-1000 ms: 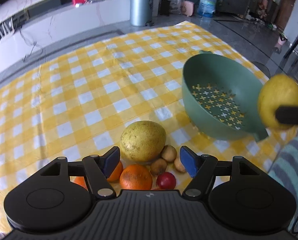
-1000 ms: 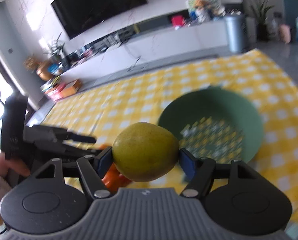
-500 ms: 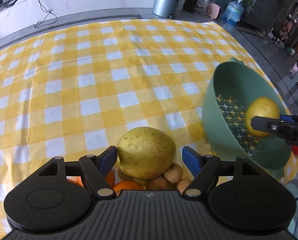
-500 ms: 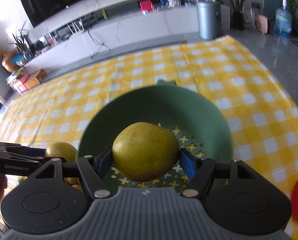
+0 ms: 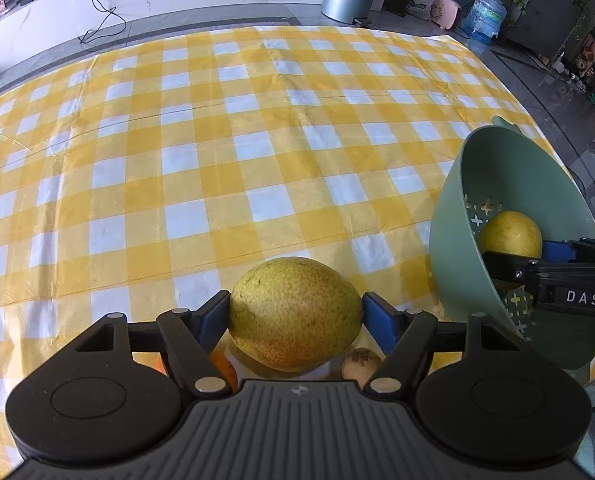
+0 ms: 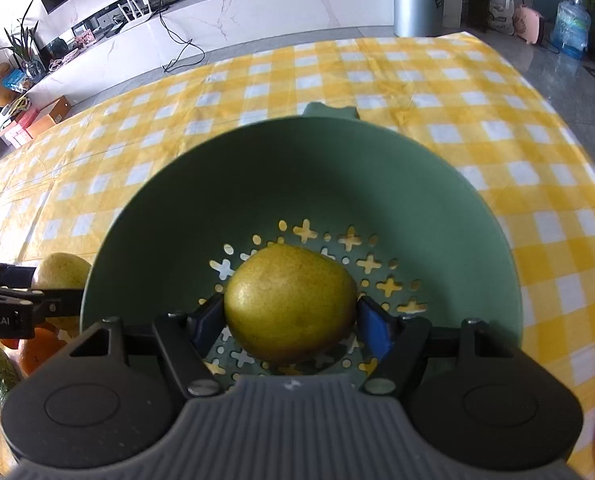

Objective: Organize fruits
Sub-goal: 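Lower the pear into the green colander with the right tool while the left tool grasps the other pear, then carry the held pear into the colander with the left tool and release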

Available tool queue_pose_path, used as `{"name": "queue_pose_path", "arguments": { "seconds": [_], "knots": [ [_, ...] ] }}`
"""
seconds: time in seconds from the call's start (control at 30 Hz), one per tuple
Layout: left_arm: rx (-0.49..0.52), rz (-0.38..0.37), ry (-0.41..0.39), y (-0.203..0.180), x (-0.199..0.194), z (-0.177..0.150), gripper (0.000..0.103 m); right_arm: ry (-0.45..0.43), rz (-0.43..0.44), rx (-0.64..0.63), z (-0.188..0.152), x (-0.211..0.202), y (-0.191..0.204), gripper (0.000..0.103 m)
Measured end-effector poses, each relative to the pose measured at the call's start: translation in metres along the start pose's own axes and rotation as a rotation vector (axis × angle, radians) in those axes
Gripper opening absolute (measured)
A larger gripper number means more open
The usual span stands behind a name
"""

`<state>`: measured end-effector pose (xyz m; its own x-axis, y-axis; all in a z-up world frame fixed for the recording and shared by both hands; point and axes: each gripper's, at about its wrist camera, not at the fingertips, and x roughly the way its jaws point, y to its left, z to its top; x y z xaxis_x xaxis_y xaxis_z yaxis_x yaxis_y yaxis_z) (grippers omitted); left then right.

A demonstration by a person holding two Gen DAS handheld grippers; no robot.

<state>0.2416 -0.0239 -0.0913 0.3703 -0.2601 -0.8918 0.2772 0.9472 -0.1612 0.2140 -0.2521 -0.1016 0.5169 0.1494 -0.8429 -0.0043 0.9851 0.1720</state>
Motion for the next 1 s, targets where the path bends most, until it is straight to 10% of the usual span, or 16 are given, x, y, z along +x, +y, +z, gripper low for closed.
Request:
{"name": "queue_pose_path", "arguments": {
  "seconds": [0.67, 1.0],
  "knots": [
    [-0.071, 0.012, -0.107, -0.006, -0.031, -0.004, 0.081, -0.160, 0.013, -0.035, -0.012, -0.057, 0.001, 0.092],
    [0.064, -0.080, -0.213, -0.066, -0.081, 0.012, 0.081, -0.310, -0.044, 0.018, -0.048, -0.108, -0.028, 0.095]
  ]
}}
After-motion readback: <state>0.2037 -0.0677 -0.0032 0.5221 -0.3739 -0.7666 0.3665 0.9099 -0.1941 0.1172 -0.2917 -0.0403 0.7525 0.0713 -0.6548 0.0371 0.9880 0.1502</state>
